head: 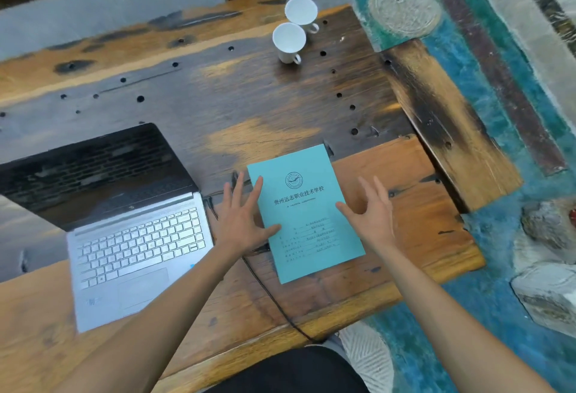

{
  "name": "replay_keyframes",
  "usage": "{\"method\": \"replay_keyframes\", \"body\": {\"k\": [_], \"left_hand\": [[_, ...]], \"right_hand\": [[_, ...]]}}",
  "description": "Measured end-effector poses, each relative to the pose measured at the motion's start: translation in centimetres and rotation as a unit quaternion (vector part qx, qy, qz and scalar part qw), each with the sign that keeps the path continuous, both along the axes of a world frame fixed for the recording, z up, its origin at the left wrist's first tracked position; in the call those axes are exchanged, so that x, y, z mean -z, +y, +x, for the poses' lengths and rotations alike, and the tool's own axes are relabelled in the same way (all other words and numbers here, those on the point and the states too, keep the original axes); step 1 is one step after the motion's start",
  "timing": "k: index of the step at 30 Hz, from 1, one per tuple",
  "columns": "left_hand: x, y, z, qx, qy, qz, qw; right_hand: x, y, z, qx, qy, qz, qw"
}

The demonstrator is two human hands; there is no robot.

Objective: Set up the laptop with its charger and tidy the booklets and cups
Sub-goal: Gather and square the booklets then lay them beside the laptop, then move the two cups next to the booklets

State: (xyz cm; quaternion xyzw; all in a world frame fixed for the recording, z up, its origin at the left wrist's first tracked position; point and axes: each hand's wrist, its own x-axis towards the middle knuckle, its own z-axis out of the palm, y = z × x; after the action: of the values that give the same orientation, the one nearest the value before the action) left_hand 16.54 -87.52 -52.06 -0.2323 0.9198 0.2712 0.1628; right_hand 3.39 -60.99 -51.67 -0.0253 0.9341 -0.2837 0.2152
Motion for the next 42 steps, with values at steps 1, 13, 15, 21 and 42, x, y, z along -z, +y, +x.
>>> {"method": "replay_keyframes", "body": {"k": [1, 13, 15, 21, 42], "left_hand": [[-0.6, -0.1, 0.3, 0.025, 0.007, -0.027, 0.999], [-4.6, 1.2, 6.7, 0.204, 0.13, -0.071, 0.968], [-5.2, 1.9, 8.6, 0.245, 0.151, -0.072, 0.955], [-6.3, 5.6, 13.8, 0.341, 0.16, -0.065, 0.924], [-5.6, 36.7, 27.2, 0.597, 0.171, -0.026, 0.783]], "right_hand": [[-0.7, 0.3, 0.8, -0.006, 0.01, 0.009, 1.0], [-5.4, 4.0, 16.3, 0.039, 0.101, 0.109, 0.988], [-6.0, 4.9, 20.2, 0.064, 0.117, 0.118, 0.984], [-7.5, 8.5, 31.1, 0.154, 0.121, 0.16, 0.967], [-8.2, 30.2, 57.6, 0.364, 0.056, 0.216, 0.904]]}}
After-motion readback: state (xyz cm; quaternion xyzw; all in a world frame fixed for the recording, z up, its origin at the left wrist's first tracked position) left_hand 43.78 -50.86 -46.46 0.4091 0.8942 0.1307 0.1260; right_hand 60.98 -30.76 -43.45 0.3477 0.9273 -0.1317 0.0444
